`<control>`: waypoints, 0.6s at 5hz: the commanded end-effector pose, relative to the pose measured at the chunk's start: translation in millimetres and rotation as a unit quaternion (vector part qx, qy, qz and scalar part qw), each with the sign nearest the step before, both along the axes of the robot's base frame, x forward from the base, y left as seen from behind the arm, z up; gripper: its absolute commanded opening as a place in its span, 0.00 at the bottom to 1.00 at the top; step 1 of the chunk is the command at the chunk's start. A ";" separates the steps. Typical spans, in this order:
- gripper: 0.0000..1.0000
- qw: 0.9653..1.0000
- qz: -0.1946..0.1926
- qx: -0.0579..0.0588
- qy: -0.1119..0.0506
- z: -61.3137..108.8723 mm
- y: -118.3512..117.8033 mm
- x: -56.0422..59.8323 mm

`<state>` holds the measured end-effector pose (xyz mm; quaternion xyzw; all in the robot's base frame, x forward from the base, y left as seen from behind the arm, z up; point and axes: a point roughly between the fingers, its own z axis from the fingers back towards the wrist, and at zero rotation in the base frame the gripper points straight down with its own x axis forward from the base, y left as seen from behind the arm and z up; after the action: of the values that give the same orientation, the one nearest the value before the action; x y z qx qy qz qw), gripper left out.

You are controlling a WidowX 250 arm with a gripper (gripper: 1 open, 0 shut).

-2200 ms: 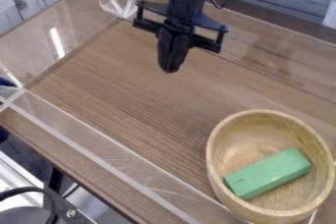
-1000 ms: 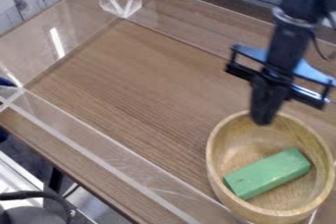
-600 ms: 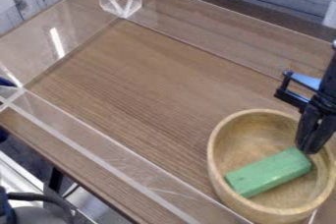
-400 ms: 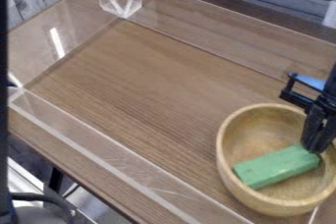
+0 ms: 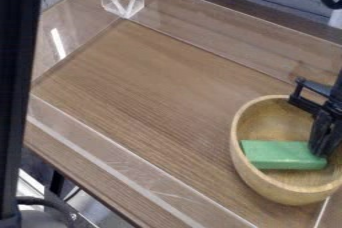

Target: Put the green block in the brown bowl

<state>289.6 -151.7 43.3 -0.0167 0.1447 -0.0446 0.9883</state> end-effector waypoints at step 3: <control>0.00 0.999 -0.004 -0.029 -0.013 1.1 6.2 6.9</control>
<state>291.7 -146.9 40.3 -0.0391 0.1467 -0.0518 0.9870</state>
